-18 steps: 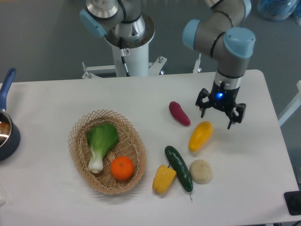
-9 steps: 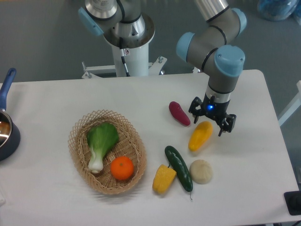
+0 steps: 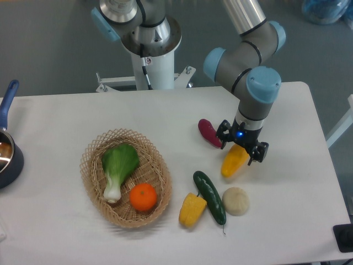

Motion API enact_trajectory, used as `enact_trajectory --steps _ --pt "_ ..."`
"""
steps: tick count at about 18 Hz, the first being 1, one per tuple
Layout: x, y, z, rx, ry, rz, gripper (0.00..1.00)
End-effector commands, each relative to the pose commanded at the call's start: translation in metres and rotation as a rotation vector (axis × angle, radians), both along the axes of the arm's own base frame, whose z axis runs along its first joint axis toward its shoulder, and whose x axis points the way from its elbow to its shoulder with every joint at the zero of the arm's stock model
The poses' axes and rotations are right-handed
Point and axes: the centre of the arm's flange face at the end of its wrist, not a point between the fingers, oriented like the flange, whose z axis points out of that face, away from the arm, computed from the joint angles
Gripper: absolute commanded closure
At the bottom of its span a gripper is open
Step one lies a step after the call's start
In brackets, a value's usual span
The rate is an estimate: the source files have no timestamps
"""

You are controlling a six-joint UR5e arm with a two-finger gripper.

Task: Pick up the mango from the table
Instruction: 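Lower the gripper around the yellow mango and close it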

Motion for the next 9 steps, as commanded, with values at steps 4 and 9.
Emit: enact_trajectory --steps 4,9 --pt "0.003 0.003 -0.010 -0.015 -0.015 -0.006 0.00" --pt "0.001 0.001 -0.015 -0.042 -0.012 -0.005 0.00"
